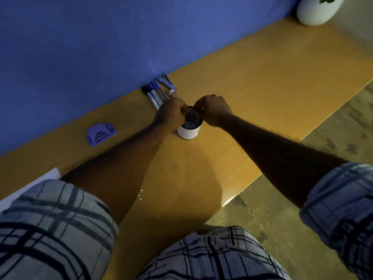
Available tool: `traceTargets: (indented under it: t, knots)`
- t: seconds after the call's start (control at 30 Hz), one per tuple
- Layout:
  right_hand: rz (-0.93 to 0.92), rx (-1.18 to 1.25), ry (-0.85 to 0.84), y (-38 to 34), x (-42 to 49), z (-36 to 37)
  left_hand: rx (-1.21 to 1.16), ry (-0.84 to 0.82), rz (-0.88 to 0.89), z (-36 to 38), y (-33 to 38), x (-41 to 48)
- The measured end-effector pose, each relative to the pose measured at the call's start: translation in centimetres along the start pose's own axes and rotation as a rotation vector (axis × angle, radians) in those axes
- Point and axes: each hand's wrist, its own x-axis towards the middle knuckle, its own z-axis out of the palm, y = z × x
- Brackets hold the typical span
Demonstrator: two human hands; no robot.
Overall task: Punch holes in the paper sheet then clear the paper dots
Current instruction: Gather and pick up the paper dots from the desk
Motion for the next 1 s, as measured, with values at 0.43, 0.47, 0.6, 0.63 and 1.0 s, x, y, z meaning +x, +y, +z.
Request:
traceTargets:
  t: [0.43,0.47,0.6,0.63,1.0]
  knots:
    - [-0.098,0.251,0.009,-1.6,-2.8,-0.4,-0.810,-0.082,-0.229,-2.2,-1.6,-3.4]
    - [-0.102,0.238,0.027,-2.0,-3.2,-0.1,-0.789,-0.084,-0.223,-2.2,-2.0,-4.1]
    - [-0.149,0.328,0.106,-4.0,-5.5,1.3,-0.618,-0.075,-0.198,-1.9,-4.4,-7.0]
    - [-0.176,0.332,0.101,-4.6,-6.2,1.9,-0.580,-0.072,-0.204,-1.7,-5.1,-7.8]
    - [-0.237,0.259,-0.119,-11.6,-11.2,9.5,-0.393,-0.027,-0.264,0.2,-12.5,-18.5]
